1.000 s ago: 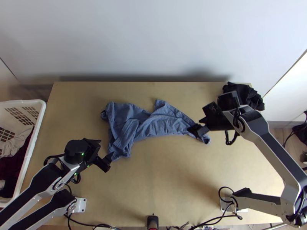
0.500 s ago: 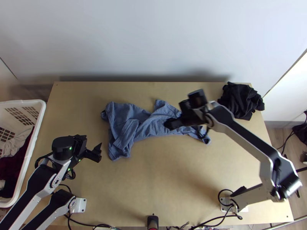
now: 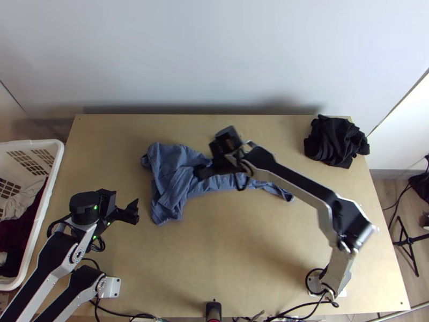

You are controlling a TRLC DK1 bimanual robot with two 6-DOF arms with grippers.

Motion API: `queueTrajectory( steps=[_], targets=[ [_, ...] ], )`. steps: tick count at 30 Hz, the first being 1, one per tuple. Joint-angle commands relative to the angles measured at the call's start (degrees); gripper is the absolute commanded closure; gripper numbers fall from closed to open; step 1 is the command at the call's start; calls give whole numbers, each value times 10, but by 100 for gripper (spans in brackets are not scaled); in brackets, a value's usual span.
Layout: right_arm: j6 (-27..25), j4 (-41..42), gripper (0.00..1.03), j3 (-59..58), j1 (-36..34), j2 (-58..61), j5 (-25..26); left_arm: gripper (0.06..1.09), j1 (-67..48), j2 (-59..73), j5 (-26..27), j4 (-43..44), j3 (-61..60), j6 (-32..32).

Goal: Fold the t-shirt

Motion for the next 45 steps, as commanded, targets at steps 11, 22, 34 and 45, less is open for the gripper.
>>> queueTrajectory(
  steps=[11,22,34,45],
  targets=[
    [36,28,7,164,73,178,63,10,28,-38,-2,-7,1,-47],
    [28,5,12,215,91,226,87,11,42,-93,-3,-43,-11,-44],
    [-26,-29,79,204,109,220,152,11,43,-103,-3,-46,-14,-40],
    [-34,-30,96,201,90,180,160,11,38,-102,-2,-44,-18,-31]
  ],
)
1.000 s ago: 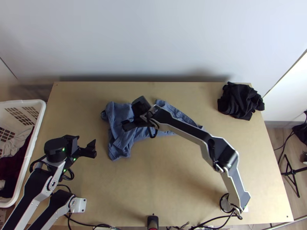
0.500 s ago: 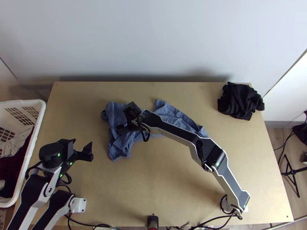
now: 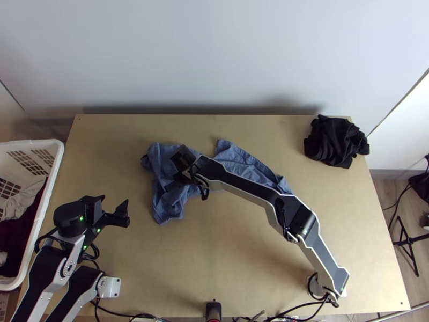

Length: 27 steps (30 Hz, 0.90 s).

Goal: Fold the t-shirt

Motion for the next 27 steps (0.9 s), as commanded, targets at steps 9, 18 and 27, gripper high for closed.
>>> queueTrajectory(
  steps=[9,18,27],
  targets=[
    [-7,-29,96,27,-26,-100,7,11,-34,24,1,33,-12,5],
    [-15,-116,96,131,-32,-134,10,11,-61,69,1,71,-4,-5],
    [-27,-153,96,213,-30,-144,26,11,-65,108,-14,105,18,-11]
  ],
)
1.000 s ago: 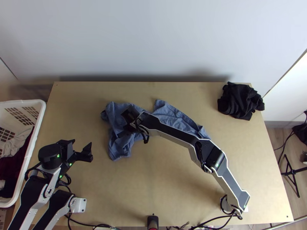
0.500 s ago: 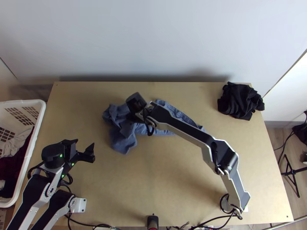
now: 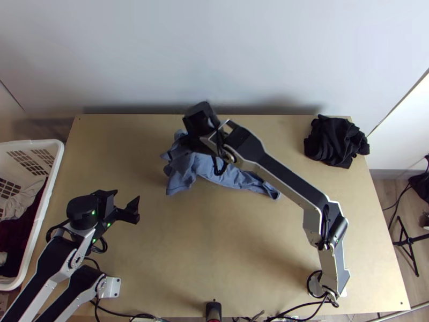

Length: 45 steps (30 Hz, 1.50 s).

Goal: Fold the t-shirt

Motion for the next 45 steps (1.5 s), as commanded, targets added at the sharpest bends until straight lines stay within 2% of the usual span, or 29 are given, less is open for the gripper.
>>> queueTrajectory(
  steps=[1,9,14,17,20,23,27,31,34,36,38,40,45],
  targets=[
    [-5,-17,96,71,7,-12,11,11,-4,43,-23,30,20,-10],
    [-4,21,99,90,97,-52,10,11,-4,70,-43,63,40,-43],
    [41,69,100,115,122,-72,4,11,-3,70,-43,77,47,-43],
    [73,138,100,128,129,-82,6,11,1,70,-44,87,51,-44],
    [77,198,100,135,125,-87,69,11,13,72,-45,100,52,-46],
    [92,227,100,133,75,-95,113,11,21,73,-45,105,54,-49],
    [136,234,100,106,-44,-112,155,11,37,73,-45,102,64,-48],
    [189,209,100,27,-148,-139,143,11,42,73,-46,92,81,-44],
    [231,199,100,-97,-213,-175,82,11,42,75,-45,87,90,-44],
    [217,228,100,-196,-230,-204,68,11,42,80,-45,87,91,-44],
    [201,313,100,-303,-240,-237,59,11,42,80,-46,87,91,-44],
    [181,359,100,-363,-239,-255,53,11,44,80,-46,87,92,-38],
    [180,359,100,-410,-223,-268,44,11,47,85,-46,83,99,-36]
  ],
)
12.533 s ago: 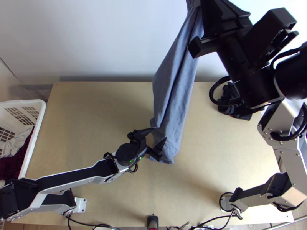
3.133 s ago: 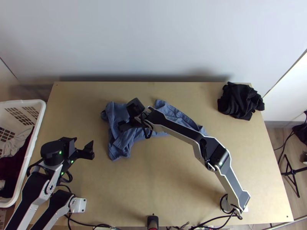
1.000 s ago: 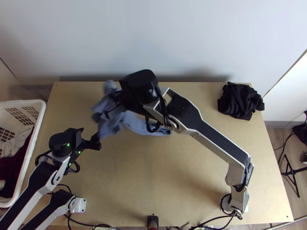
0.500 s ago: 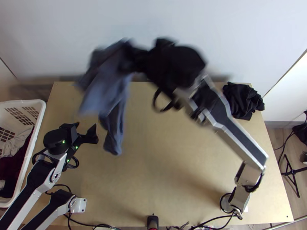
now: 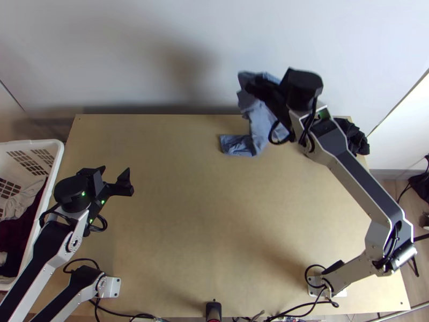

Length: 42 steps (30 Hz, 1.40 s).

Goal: Fold the t-shirt

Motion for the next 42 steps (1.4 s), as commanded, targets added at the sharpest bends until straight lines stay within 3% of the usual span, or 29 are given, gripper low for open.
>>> queueTrajectory(
  steps=[1,8,13,19,27,33,39,42],
  targets=[
    [-15,45,100,-143,-5,-44,-21,11,4,5,0,-6,12,4],
    [-39,51,100,-173,43,-72,-22,11,9,5,-1,-11,18,6],
    [-39,25,100,-90,123,-70,-55,11,13,4,-13,-6,13,3],
    [19,-29,100,51,226,-37,-89,11,14,5,-13,2,-7,-21],
    [71,-15,100,104,321,10,-96,11,8,15,-16,10,4,-26],
    [76,19,100,36,317,17,-96,11,37,0,-21,10,-19,-26],
    [87,75,100,-103,241,-16,-105,11,73,-29,-21,17,-61,-20],
    [85,141,100,-215,210,-64,-121,11,81,-35,-21,18,-69,-16]
  ],
)
